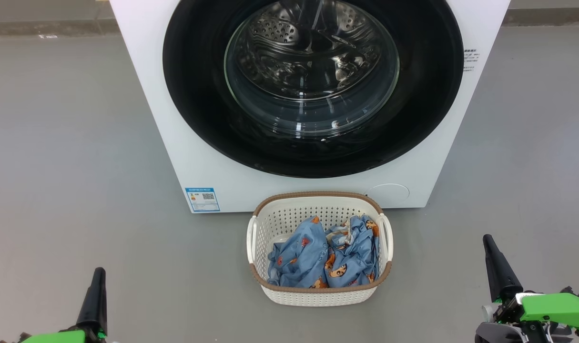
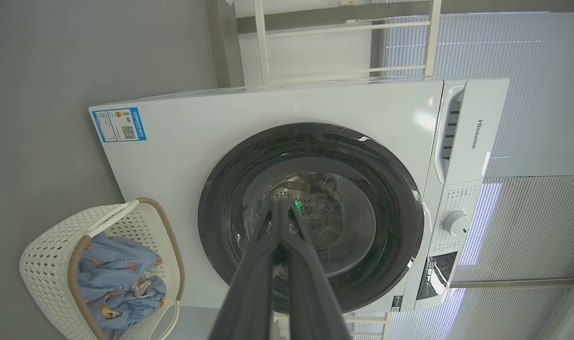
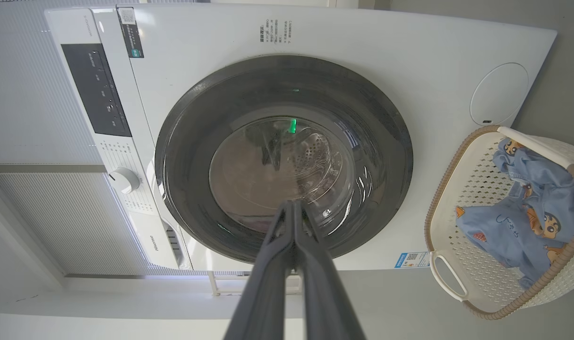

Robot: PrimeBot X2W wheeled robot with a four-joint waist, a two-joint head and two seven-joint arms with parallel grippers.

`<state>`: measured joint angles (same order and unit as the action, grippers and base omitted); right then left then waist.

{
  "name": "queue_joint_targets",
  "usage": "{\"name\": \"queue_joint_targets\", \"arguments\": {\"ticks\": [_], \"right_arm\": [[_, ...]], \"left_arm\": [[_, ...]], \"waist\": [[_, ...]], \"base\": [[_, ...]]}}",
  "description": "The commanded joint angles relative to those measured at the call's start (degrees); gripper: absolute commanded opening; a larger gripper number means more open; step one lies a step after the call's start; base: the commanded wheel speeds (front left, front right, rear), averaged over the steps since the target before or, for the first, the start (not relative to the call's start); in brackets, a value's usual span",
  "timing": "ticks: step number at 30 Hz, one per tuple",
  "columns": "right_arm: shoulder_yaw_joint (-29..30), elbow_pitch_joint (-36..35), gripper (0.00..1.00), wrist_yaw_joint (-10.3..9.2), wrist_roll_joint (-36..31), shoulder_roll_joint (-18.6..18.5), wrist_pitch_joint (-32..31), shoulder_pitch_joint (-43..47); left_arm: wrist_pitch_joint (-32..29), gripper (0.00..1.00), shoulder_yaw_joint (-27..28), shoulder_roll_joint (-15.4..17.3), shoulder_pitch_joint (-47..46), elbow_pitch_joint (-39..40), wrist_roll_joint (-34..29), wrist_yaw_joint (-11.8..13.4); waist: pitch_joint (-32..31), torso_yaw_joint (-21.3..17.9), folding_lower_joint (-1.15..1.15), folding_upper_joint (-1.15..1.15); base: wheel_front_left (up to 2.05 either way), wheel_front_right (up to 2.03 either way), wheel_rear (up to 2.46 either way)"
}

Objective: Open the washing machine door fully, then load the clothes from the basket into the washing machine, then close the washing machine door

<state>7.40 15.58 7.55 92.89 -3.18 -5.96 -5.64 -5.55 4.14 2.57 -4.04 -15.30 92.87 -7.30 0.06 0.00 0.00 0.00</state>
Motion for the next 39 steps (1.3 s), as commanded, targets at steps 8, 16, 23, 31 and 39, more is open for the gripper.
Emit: {"name": "queue_joint_targets", "arguments": {"ticks": [8,16,23,31,39], "right_arm": [[-1.2,-1.3,0.0,-0.06,-0.4,0.0,-0.2,-0.8],[0.1,1.3,1.0,0.0,0.0,0.1,0.0,0.2],[-0.3,0.9,1.0,0.0,0.2,0.2,0.7,0.4],[-1.0,-0.7,1.0,-0.01,0.0,0.2,1.8,0.3],[-2.1,-2.5,1.0,-0.01,-0.7,0.1,2.8,0.1]], "left_arm": [[-0.6,0.0,2.0,0.6,-2.4,1.0,-0.4,-0.2],[0.1,1.0,-0.1,-0.8,0.5,-1.0,0.0,0.0],[0.9,1.0,-0.2,-1.0,1.0,-0.7,-0.4,0.0],[2.1,1.0,-0.3,-0.7,1.0,0.7,-1.0,0.0],[3.7,1.0,-0.6,-0.1,0.8,2.1,-1.8,0.0]], "waist": [[0.0,0.0,0.0,0.0],[0.0,0.0,0.0,0.0],[0.0,0.0,0.1,0.0],[0.1,0.0,0.0,0.0],[0.2,0.1,0.0,0.0]], "base": [[0.0,0.0,0.0],[0.0,0.0,0.0],[0.0,0.0,0.0],[0.0,0.0,0.0],[0.0,0.0,0.0]]}}
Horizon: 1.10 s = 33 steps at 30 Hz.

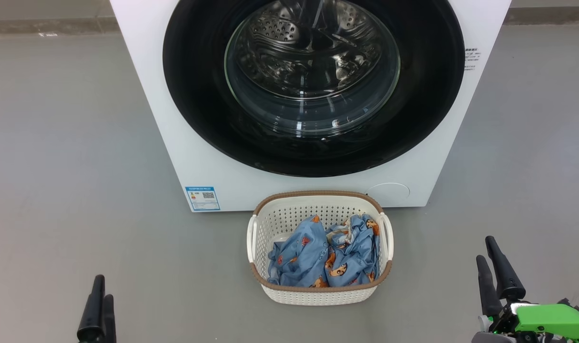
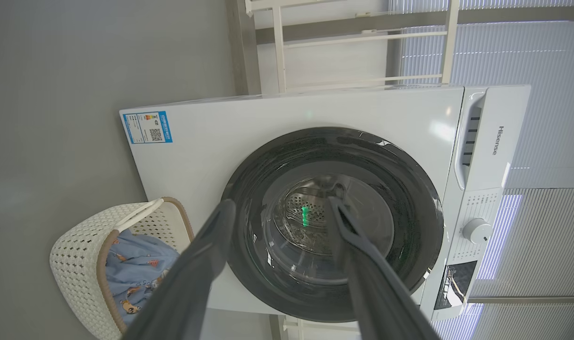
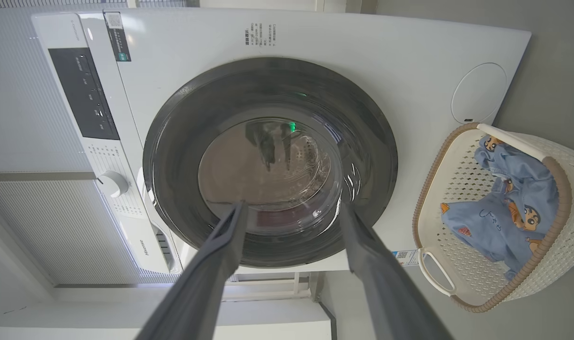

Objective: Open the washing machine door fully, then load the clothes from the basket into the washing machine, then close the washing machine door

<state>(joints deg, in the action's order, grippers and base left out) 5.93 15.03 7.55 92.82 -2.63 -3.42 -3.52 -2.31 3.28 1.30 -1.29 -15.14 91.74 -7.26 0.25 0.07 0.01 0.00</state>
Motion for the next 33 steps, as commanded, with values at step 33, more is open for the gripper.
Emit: {"name": "queue_joint_targets", "arguments": {"ticks": [33], "right_arm": [[-7.9,-7.3,1.0,-0.03,-11.9,-4.3,6.7,-3.2]], "left_arm": [[5.9,1.0,-3.5,4.9,-2.2,6.0,-16.5,-0.1]], "waist": [[0.0,0.1,-0.01,0.0]], "base": [[0.0,0.0,0.0]]}}
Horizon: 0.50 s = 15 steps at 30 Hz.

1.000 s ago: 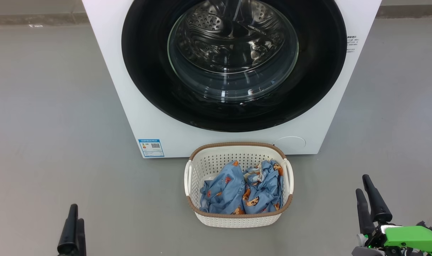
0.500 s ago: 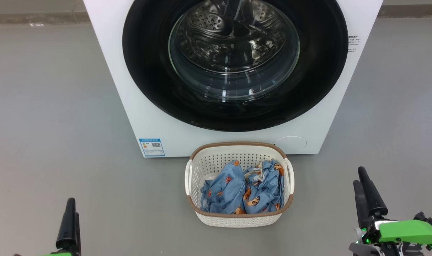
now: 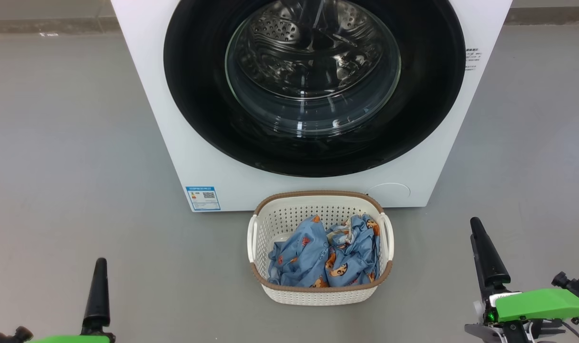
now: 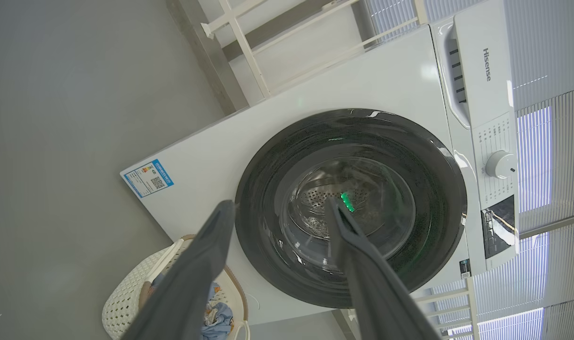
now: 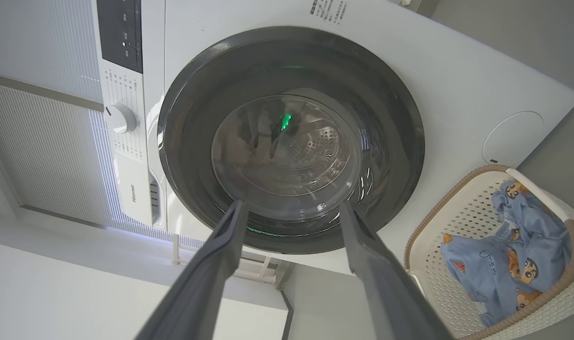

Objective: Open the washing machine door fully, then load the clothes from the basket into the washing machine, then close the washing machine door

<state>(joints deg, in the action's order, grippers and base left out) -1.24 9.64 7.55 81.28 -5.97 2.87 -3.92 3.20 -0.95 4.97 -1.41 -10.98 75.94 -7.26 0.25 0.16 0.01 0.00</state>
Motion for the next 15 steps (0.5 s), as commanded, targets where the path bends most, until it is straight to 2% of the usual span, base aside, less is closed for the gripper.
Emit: {"name": "queue_joint_targets", "arguments": {"ticks": [1,15], "right_arm": [[-0.9,-1.9,1.0,-0.03,-1.3,-1.1,0.6,-2.9],[-2.3,-1.8,1.0,-0.04,-14.9,-1.9,2.9,-3.4]], "left_arm": [[0.5,1.0,0.7,1.3,-2.1,1.9,-1.6,-0.1],[2.8,1.0,0.6,2.3,-2.0,2.1,-15.1,-0.1]], "waist": [[0.0,0.0,-0.01,0.0],[-0.1,0.0,-0.01,0.0]], "base": [[0.0,0.0,0.0],[0.0,0.0,0.0]]}}
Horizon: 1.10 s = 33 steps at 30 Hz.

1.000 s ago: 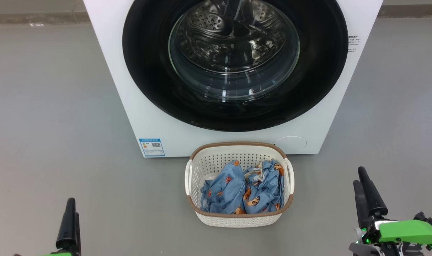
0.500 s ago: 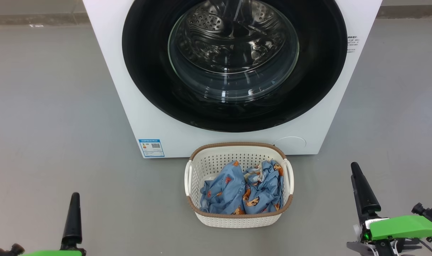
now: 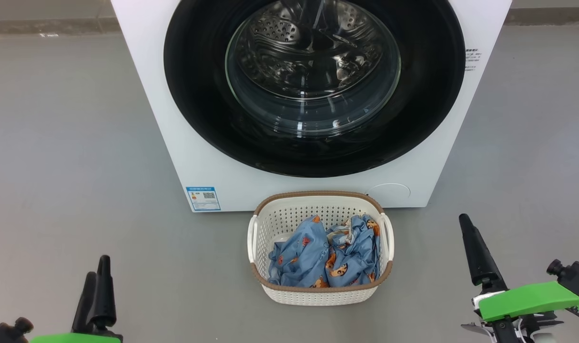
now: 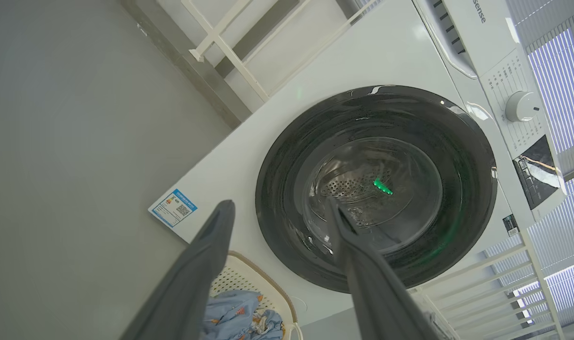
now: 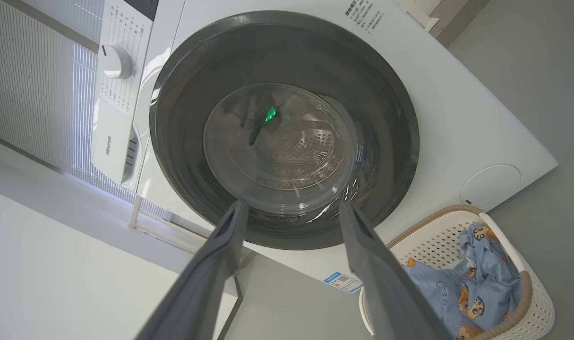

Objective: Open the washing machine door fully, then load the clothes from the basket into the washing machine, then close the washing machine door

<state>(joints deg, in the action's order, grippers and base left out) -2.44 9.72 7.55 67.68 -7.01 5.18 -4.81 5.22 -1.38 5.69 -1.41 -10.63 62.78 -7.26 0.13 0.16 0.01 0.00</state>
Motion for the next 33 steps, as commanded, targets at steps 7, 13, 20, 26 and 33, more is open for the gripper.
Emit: {"name": "queue_joint_targets", "arguments": {"ticks": [7,13,20,26,33], "right_arm": [[-2.0,-2.0,1.0,-0.04,-8.1,-1.5,1.8,-2.7],[-2.3,-1.8,1.0,-0.04,-15.1,-1.9,2.8,-2.9],[-2.4,-1.8,1.0,-0.05,-22.3,-1.8,3.8,-3.1],[-1.1,-0.8,1.0,-0.05,-29.0,-1.2,4.8,-3.2],[-1.5,-0.4,1.0,-0.05,-34.8,-0.7,6.0,-3.4]], "left_arm": [[1.9,1.0,1.1,1.7,-2.2,1.7,-8.9,-0.2],[2.9,1.0,1.1,2.2,-2.2,1.8,-16.1,-0.2],[3.9,1.0,1.1,2.2,-2.2,1.6,-22.6,-0.2],[4.9,1.0,0.9,2.1,-2.3,0.8,-26.8,-0.2],[6.0,1.0,0.9,2.2,-2.4,0.4,-31.5,-0.2]], "waist": [[0.0,0.2,0.0,0.0],[-0.2,0.3,0.0,0.0],[-0.2,0.4,0.0,0.0],[-0.2,0.4,0.0,0.0],[-0.4,0.4,0.0,0.0]], "base": [[0.0,0.0,0.0],[0.0,0.0,0.0],[0.0,0.0,0.0],[0.0,0.0,0.0],[0.0,0.0,0.0]]}}
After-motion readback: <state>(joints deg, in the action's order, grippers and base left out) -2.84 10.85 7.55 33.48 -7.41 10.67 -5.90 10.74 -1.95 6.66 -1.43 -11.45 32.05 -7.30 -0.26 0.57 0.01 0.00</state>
